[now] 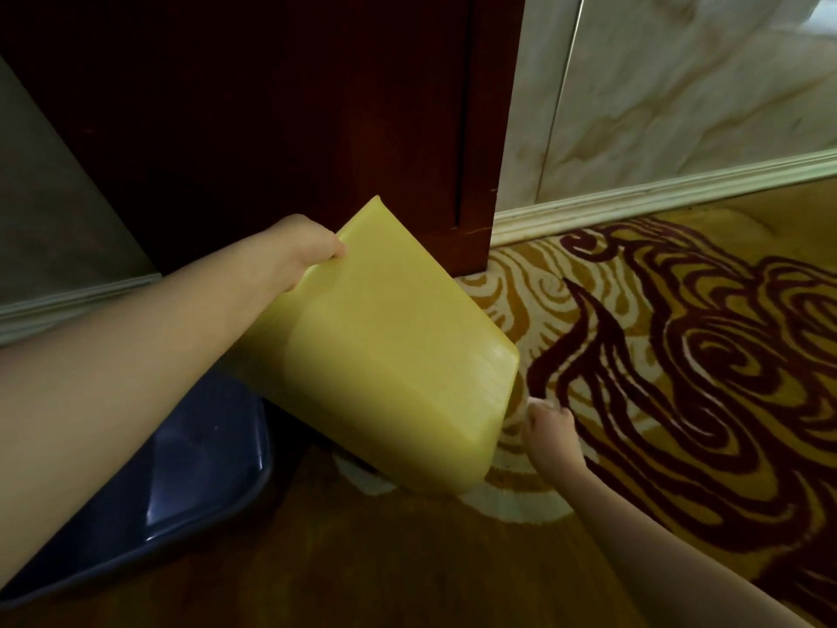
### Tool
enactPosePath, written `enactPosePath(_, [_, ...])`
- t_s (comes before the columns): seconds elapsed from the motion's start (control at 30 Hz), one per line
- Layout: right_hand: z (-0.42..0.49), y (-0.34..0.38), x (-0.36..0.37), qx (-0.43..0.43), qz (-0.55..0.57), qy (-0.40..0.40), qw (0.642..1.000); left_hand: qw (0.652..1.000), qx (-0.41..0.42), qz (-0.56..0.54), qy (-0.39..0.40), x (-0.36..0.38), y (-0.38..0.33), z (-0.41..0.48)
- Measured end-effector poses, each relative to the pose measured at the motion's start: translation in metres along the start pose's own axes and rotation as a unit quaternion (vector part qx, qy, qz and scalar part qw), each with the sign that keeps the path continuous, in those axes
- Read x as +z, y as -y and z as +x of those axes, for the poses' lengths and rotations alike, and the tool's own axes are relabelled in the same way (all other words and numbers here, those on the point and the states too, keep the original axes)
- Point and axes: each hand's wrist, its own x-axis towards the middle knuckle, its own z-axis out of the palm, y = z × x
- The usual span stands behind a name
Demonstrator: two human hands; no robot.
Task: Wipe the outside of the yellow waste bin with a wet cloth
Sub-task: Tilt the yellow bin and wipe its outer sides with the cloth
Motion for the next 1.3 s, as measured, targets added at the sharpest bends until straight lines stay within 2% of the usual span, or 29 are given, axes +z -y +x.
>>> enactPosePath(0.07, [-0.002,-0.008,-0.007,0.052,0.074,-0.001,0.996,1.000,0.005,0.004,-0.019,0.002,0.000,0.002])
enactPosePath(0.17, [0.006,0.010,-0.025,0.044,0.084,-0.090,0.991,0.999,0.010,-0.004,-0.043,0.005,-0.001,0.001])
enactPosePath(0.27, [0.012,0.063,-0.041,-0.071,0.054,-0.167,0.982,0.999,0.038,0.000,-0.039,0.009,-0.005,-0.004])
enactPosePath(0.33, [0.010,0.098,-0.047,-0.165,0.031,-0.187,0.968,0.997,0.069,0.005,-0.024,0.011,-0.009,-0.010])
enactPosePath(0.4, [0.009,0.115,-0.048,-0.210,0.018,-0.194,0.958,0.994,0.110,0.013,-0.008,0.008,-0.014,-0.017])
enactPosePath(0.47, [0.012,0.110,-0.054,-0.174,0.045,-0.216,0.960,0.988,0.152,0.013,0.012,0.002,-0.018,-0.021])
enactPosePath(0.57, [0.022,0.094,-0.071,-0.082,0.154,-0.264,0.949,0.978,0.203,0.012,0.048,-0.012,-0.016,-0.023])
enactPosePath(0.67, [0.032,0.094,-0.094,-0.080,0.189,-0.302,0.931,0.966,0.237,0.002,0.104,-0.023,-0.002,-0.020])
enactPosePath(0.87, [0.038,0.116,-0.105,-0.150,0.172,-0.244,0.943,0.962,0.178,0.009,0.209,-0.029,0.027,-0.006])
enactPosePath(1.03, [0.019,0.131,-0.095,-0.169,0.135,-0.246,0.945,0.949,0.140,0.061,0.275,-0.043,0.006,-0.010])
enactPosePath(1.1, [0.006,0.143,-0.090,-0.202,0.100,-0.232,0.946,0.952,0.164,0.076,0.245,-0.031,-0.014,-0.017])
enactPosePath(1.23, [-0.018,0.158,-0.079,-0.255,0.042,-0.198,0.946,0.976,0.175,0.119,0.055,-0.004,-0.050,-0.019])
enactPosePath(1.3, [-0.022,0.153,-0.078,-0.253,0.022,-0.210,0.944,0.978,0.163,0.124,0.038,0.001,-0.057,-0.015])
